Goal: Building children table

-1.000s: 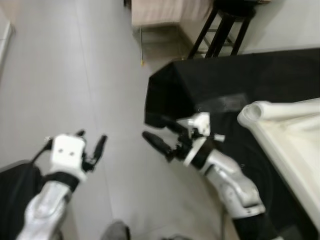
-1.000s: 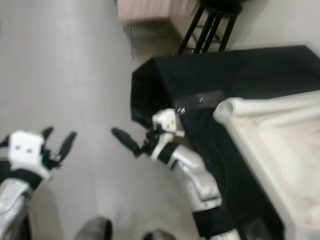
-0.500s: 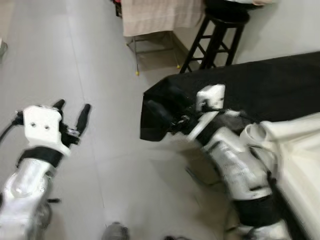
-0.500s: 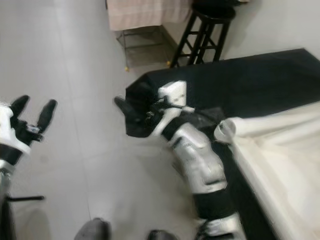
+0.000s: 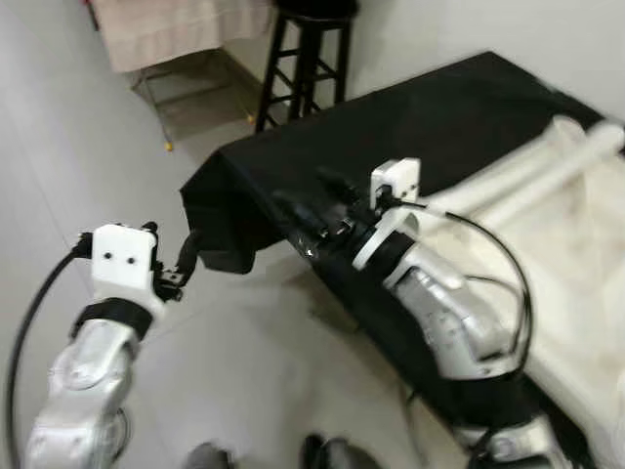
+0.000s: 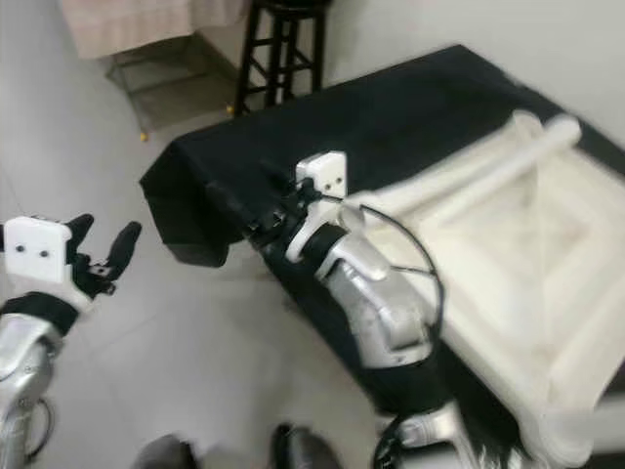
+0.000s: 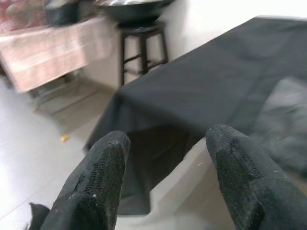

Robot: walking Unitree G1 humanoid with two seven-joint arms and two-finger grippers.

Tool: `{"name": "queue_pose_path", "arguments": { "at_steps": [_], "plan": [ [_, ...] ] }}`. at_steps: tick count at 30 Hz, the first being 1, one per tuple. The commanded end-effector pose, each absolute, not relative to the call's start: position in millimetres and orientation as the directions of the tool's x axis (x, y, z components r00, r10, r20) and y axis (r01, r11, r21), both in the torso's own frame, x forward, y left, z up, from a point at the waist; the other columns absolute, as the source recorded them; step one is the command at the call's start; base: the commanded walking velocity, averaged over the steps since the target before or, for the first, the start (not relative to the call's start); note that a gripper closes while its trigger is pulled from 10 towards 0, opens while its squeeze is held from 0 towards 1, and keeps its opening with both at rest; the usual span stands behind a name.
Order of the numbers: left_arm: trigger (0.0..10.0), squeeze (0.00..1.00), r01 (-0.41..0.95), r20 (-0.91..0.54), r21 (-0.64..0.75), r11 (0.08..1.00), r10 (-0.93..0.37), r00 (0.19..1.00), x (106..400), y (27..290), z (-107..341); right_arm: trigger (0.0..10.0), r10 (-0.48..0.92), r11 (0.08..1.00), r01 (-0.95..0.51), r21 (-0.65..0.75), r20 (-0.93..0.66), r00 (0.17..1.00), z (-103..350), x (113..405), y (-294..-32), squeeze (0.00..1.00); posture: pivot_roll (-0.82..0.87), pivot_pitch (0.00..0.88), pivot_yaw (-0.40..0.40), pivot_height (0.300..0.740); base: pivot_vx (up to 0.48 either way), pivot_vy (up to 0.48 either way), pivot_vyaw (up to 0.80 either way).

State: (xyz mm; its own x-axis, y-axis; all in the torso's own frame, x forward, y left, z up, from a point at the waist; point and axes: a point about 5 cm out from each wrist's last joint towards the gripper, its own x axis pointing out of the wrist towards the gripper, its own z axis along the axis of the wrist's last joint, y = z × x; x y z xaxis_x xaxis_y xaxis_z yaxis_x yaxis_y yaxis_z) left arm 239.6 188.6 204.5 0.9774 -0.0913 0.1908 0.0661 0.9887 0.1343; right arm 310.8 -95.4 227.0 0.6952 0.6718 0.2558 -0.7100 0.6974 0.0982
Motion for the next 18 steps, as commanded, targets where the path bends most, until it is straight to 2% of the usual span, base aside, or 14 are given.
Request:
{"name": "queue_pose_path", "arguments": {
  "at_steps": [1, 17, 18],
  "plan": [
    [10.0, 0.0, 0.054, 0.175, 0.132, 0.99, -0.077, 0.982, 238.7, 191.5, 202.5, 10.0, 0.675, 0.694, -0.714, 0.091, 0.264, 0.689, 228.9, 310.3, -91.7, 0.0, 0.16, 0.17, -0.101, 0.74, 0.0, 0.0, -0.8],
    [10.0, 0.0, 0.028, 0.172, 0.151, 0.988, -0.054, 0.984, 241.8, 191.5, 205.4, 10.0, 0.622, 0.749, -0.657, 0.089, 0.246, 0.743, 224.6, 317.5, -91.9, 0.0, 0.17, 0.173, -0.101, 0.74, 0.0, 0.0, -0.8],
    [10.0, 0.0, 0.03, 0.166, 0.149, 0.988, -0.055, 0.985, 242.6, 190.7, 204.8, 10.0, 0.618, 0.754, -0.652, 0.081, 0.253, 0.745, 224.7, 317.5, -92.3, 0.0, 0.17, 0.173, -0.104, 0.74, 0.0, 0.48, 0.0]
  ]
}}
